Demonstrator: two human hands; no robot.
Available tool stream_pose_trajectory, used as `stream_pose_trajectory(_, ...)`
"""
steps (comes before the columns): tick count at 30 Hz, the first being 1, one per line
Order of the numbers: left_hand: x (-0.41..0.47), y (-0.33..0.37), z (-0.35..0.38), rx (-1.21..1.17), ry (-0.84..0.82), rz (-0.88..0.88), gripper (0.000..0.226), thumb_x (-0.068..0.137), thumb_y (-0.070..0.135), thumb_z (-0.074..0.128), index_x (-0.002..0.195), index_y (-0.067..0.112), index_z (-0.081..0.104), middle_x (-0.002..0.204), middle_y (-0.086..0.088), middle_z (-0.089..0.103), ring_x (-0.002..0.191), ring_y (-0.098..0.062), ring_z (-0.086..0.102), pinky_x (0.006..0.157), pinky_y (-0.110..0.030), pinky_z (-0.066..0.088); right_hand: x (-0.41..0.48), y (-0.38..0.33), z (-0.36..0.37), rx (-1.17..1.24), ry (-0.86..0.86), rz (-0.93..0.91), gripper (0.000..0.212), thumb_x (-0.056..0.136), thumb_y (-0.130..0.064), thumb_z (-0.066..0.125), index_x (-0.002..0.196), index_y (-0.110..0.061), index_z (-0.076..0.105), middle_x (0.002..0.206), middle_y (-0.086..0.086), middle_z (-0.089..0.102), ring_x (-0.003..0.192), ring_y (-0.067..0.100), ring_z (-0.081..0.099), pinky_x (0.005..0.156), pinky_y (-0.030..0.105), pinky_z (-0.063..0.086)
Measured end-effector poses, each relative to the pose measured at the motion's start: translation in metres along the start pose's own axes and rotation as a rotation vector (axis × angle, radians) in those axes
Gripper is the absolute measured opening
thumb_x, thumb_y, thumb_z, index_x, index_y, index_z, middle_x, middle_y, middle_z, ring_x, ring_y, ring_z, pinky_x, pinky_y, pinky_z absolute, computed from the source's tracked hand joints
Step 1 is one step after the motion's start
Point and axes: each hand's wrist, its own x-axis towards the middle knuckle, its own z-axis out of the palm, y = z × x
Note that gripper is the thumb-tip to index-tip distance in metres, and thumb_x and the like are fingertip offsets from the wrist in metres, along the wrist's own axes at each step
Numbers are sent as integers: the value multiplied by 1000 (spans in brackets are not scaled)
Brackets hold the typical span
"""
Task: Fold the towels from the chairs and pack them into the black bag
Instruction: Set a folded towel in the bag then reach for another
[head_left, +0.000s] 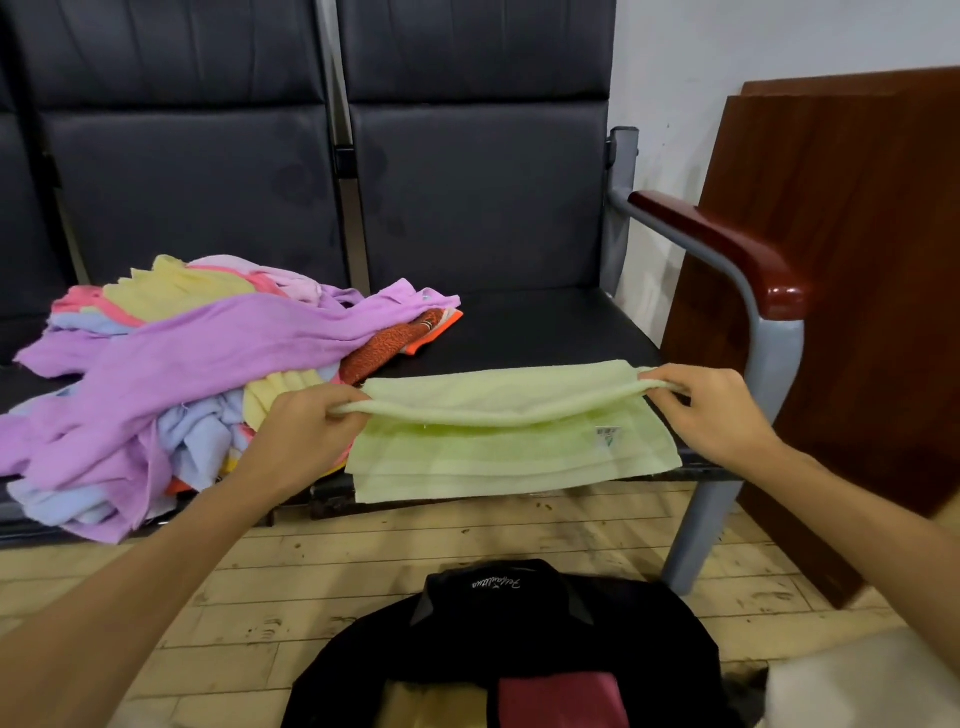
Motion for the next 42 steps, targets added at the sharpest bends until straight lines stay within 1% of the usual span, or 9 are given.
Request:
stream_pose_trajectory(10, -3, -9, 19, 199, -388, -71, 23, 90, 34, 59, 85, 15, 70, 88, 2, 66, 85, -16, 58, 79, -32, 48, -13, 14, 0, -88, -422, 99, 35, 93, -45, 55, 104, -19, 74, 100, -13, 69, 85, 2, 62, 76, 15, 47)
stream_pose_trajectory(13, 4, -3, 25, 211, -368, -158, 45, 94, 45, 49, 82, 9, 72, 82, -4, 68, 85, -19, 59, 84, -35, 46, -11, 15, 5, -125, -386, 150, 58, 90, -58, 42, 81, -10, 73, 79, 4, 68, 70, 17, 62, 65, 37, 52)
stream_pose_trajectory(16, 12, -4, 28, 237, -290, -238, 28, 95, 34, 50, 90, 18, 72, 82, 2, 65, 89, -22, 58, 87, -36, 44, -6, 14, 14, -149, -320, 231, 38, 96, -36, 52, 78, -7, 68, 80, 9, 62, 71, 17, 57, 64, 33, 46)
stream_pose_trajectory(20, 21, -21, 33, 182, -135, -382, 22, 87, 23, 59, 101, 6, 64, 96, -7, 61, 99, -31, 57, 85, -40, 47, 1, 13, 26, -170, -292, 375, 22, 93, -38, 59, 97, -16, 58, 97, 1, 55, 86, 16, 55, 76, 33, 47)
stream_pose_trajectory(25, 30, -27, 46, 362, -312, -533, 64, 87, 64, 46, 111, 7, 58, 120, -13, 57, 111, -32, 53, 97, -43, 41, 13, 10, 38, -343, -317, 554, 47, 91, -59, 48, 97, -13, 52, 99, 5, 58, 100, 27, 58, 90, 42, 42)
stream_pose_trajectory(30, 37, -10, 57, 450, -359, -498, 68, 88, 63, 47, 135, 14, 45, 139, -14, 41, 129, -34, 37, 106, -42, 27, 20, 2, 45, -397, -397, 640, 47, 95, -60, 39, 87, -15, 52, 100, 5, 53, 108, 30, 54, 98, 43, 35)
stream_pose_trajectory(33, 40, -2, 59, 328, -343, -482, 56, 89, 47, 55, 134, 14, 50, 139, -12, 46, 130, -32, 38, 106, -38, 28, 24, 0, 49, -236, -363, 670, 38, 95, -45, 47, 71, -16, 48, 88, 5, 55, 90, 25, 55, 79, 36, 38)
stream_pose_trajectory(36, 40, 3, 61, 9, -233, -513, 46, 91, 31, 55, 130, 7, 49, 130, -10, 55, 120, -30, 50, 96, -32, 39, 26, -3, 46, 14, -281, 690, 21, 93, -29, 55, 85, -9, 51, 83, 6, 53, 75, 20, 51, 56, 27, 34)
stream_pose_trajectory(42, 33, 23, 51, -914, -71, -876, 8, 90, 1, 58, 98, 2, 57, 86, -14, 65, 73, -26, 63, 60, -36, 56, 25, -1, 39, 490, -158, 898, 20, 82, -4, 70, 100, 4, 68, 94, 17, 68, 87, 30, 65, 70, 38, 53)
